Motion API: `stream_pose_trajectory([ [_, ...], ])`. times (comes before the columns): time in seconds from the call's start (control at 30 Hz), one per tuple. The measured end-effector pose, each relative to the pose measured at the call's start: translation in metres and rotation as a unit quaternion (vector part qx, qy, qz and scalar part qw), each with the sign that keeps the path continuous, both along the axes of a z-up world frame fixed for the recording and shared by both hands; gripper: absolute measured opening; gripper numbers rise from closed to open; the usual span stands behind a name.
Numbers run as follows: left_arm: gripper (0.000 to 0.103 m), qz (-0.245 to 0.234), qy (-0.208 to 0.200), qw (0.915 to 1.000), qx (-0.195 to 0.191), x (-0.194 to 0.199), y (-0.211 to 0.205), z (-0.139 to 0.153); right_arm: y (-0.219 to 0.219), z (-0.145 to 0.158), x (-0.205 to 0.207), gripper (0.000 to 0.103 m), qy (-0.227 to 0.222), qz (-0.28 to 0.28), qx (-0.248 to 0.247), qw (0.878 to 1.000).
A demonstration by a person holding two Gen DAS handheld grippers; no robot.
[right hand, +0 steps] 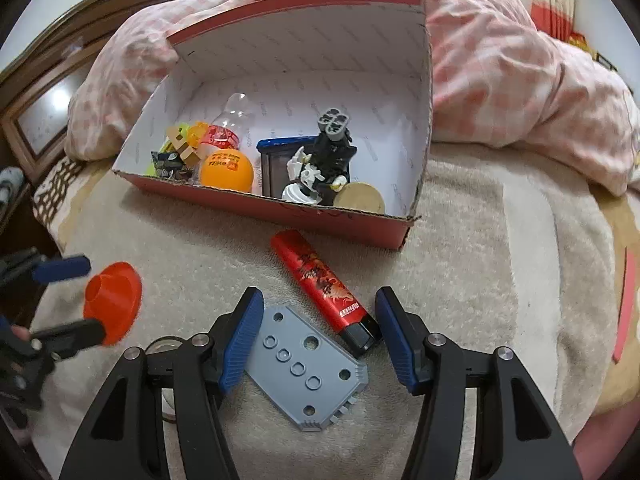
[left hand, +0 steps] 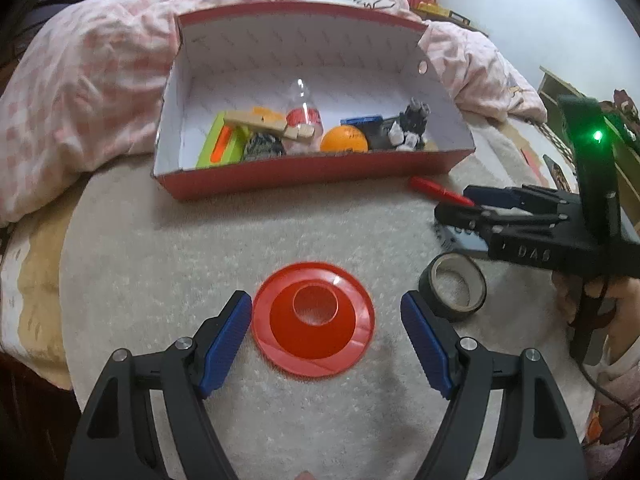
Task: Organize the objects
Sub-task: 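Grasp the red cone with the left gripper while the right grasps the red tube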
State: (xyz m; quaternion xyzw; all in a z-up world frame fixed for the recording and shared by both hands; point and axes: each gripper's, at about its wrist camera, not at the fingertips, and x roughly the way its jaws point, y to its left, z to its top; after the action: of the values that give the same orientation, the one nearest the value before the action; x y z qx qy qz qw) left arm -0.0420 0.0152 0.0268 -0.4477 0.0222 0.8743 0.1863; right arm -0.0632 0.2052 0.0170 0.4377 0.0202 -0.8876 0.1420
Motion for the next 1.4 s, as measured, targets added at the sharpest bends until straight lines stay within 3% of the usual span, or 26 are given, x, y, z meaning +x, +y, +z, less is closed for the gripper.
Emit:
stream_pose_trajectory([
  [0.1, 0.078, -0.006, -0.009, 0.9999, -0.003, 0.0, 0.002, -0.006, 0.003, -0.001, -0.002, 0.058, -0.005, -0.004, -0.009, 1.0],
  [0.33, 0.08, -0.001, 0.0, 0.9986, -0.054, 0.0, 0.011, -0.018, 0.003, -0.001, -0.004, 0.057, -0.008, -0.004, -0.013, 1.0],
  [0.6, 0.08, -0.009, 0.003, 0.9999, -0.012, 0.004, 0.004, -0.006, 0.0, -0.002, -0.005, 0.057, -0.01, -0.002, -0.012, 1.0],
  [0.93, 0.08, -0.011, 0.004, 0.999, -0.044, -0.002, 0.012, -0.018, 0.0, -0.002, -0.014, 0.057, -0.02, 0.015, -0.007, 1.0],
  [0.97, 0.081, -0.012, 0.007, 0.9988, -0.047, -0.003, 0.014, -0.019, 0.001, -0.002, -0.016, 0.056, -0.022, 0.016, -0.01, 1.0],
  [1.07, 0.081, -0.01, 0.013, 0.9989, -0.044, -0.005, 0.014, -0.021, 0.002, -0.002, -0.019, 0.038, -0.019, 0.007, -0.001, 1.0],
  [1.4, 0.07, -0.001, 0.019, 0.9993, -0.032, -0.007, 0.01, -0.018, 0.001, 0.003, -0.01, 0.021, -0.005, 0.012, -0.014, 1.0],
])
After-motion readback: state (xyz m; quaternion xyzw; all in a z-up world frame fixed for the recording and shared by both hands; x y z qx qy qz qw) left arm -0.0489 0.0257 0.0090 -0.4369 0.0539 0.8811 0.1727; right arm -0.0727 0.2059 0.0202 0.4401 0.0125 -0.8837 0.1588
